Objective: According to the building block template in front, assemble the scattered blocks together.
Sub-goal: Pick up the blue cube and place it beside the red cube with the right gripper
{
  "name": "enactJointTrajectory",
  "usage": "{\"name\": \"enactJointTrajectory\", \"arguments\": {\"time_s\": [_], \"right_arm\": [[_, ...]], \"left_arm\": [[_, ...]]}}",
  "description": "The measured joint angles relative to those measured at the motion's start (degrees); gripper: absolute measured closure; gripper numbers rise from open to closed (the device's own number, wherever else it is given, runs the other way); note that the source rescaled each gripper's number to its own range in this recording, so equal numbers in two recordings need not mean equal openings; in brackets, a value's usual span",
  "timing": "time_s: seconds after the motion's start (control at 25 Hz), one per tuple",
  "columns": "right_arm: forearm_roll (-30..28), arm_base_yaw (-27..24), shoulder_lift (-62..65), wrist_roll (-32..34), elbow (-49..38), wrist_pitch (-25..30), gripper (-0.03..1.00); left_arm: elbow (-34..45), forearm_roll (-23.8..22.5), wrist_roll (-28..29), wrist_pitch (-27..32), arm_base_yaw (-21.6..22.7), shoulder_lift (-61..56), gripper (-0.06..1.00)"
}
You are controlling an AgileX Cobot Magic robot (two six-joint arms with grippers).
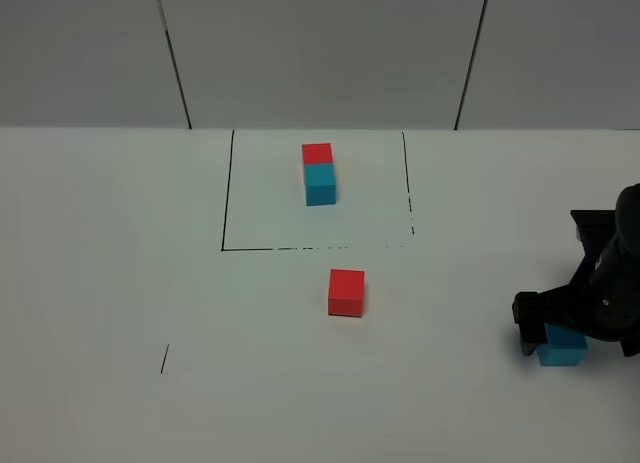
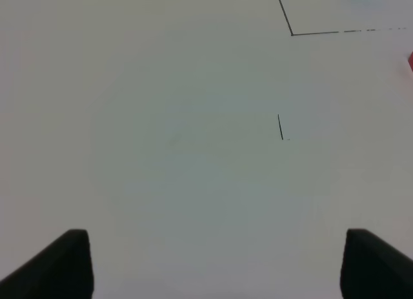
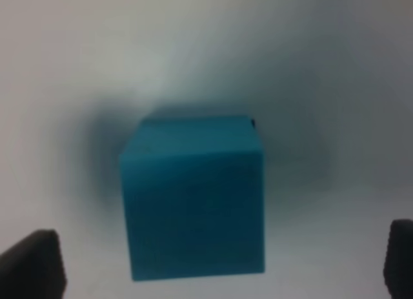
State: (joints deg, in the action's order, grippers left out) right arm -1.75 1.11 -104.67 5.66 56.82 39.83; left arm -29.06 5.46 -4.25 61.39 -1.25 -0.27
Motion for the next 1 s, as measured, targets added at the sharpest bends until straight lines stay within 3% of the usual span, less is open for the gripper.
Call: {"name": "enactJointTrajectory", "arguments": {"time_s": [1.0], "right_arm": [[-4.55, 0.00, -3.84, 1.03, 0.00, -3.96, -0.03]], "left_arm": [[0.00, 0.00, 0.00, 0.00, 0.00, 0.00, 0.31]]}}
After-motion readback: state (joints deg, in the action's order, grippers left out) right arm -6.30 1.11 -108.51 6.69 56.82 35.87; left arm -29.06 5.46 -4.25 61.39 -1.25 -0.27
